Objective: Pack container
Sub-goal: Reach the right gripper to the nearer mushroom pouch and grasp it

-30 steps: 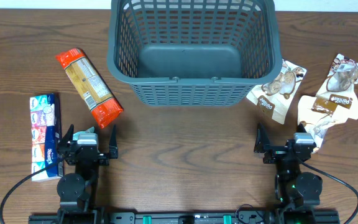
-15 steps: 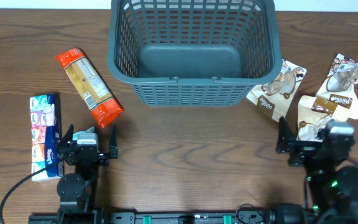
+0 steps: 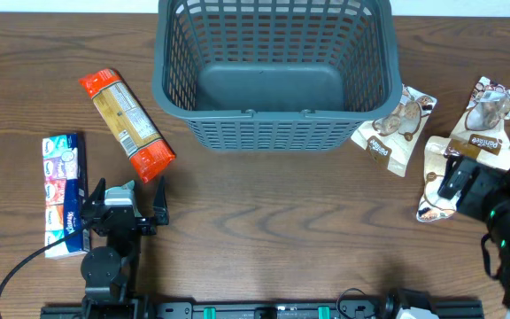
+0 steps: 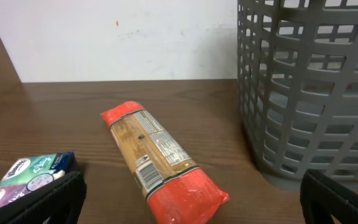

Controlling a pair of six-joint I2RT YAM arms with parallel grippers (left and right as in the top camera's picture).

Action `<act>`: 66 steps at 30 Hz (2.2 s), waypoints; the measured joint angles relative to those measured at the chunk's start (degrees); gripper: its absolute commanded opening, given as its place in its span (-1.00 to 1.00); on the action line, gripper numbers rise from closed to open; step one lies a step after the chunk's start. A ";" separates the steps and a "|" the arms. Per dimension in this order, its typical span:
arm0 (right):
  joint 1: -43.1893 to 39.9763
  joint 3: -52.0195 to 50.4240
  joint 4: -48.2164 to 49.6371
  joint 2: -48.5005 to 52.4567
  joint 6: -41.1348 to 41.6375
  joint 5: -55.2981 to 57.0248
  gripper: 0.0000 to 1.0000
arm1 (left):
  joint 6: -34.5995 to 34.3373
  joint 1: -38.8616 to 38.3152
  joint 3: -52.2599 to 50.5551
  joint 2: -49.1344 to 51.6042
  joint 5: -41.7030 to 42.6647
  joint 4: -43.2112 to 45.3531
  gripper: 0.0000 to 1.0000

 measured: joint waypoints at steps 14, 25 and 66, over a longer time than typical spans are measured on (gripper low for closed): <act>-14.12 0.48 6.23 21.46 -1.75 -7.02 0.98 | -2.05 0.00 0.00 0.00 0.00 0.02 0.97; -25.11 -0.63 11.04 42.27 -0.46 -13.86 0.98 | -2.08 0.00 0.00 0.00 0.00 0.00 0.97; -19.12 -32.15 52.15 45.35 -12.48 -17.88 0.93 | -2.08 0.00 0.00 0.00 0.00 0.00 0.97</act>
